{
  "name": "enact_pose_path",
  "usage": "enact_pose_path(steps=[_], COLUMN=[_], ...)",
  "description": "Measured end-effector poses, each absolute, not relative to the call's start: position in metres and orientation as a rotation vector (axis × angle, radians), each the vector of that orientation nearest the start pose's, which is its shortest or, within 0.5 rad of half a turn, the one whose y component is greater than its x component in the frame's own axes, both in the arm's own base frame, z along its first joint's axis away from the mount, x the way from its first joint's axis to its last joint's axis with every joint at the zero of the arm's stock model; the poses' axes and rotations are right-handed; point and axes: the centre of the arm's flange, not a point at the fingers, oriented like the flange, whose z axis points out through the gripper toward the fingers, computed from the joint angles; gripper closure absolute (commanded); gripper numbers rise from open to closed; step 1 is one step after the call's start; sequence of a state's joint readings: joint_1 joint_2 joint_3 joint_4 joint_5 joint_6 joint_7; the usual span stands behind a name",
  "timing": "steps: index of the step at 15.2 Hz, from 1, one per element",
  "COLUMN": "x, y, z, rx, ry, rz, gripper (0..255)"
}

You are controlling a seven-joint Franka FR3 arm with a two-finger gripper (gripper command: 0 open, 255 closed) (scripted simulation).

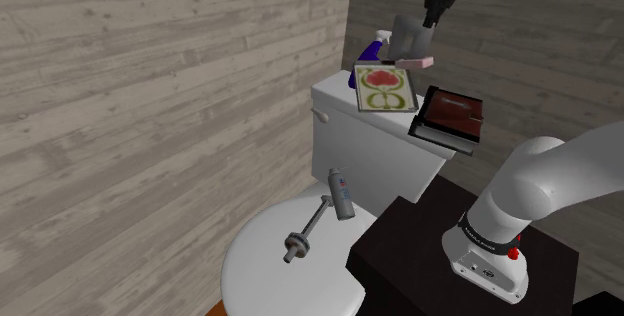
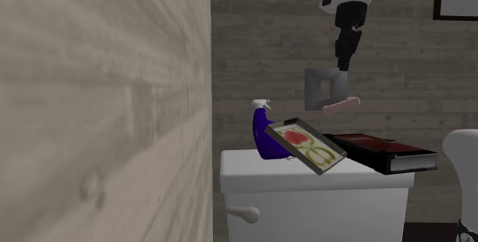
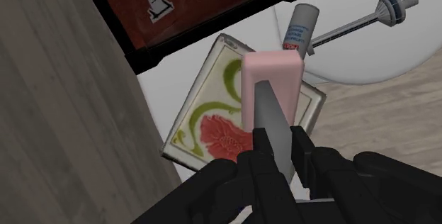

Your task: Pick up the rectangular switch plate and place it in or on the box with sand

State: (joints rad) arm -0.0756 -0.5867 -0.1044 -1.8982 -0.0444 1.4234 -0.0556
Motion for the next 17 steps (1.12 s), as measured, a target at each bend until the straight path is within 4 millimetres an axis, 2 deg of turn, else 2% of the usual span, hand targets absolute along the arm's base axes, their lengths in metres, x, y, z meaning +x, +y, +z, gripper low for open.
enact_pose_path(steps=[12,14,17], x=[0.179,0.166,0.161], y=[-0.124,-0.130,-0.130], z=[0.746,0.742,0.727], rx=[-3.130,-3.129,-3.129], ry=[0.186,0.186,0.186], rz=[-0.175,-0.174,-0.173], gripper=[255,255,255])
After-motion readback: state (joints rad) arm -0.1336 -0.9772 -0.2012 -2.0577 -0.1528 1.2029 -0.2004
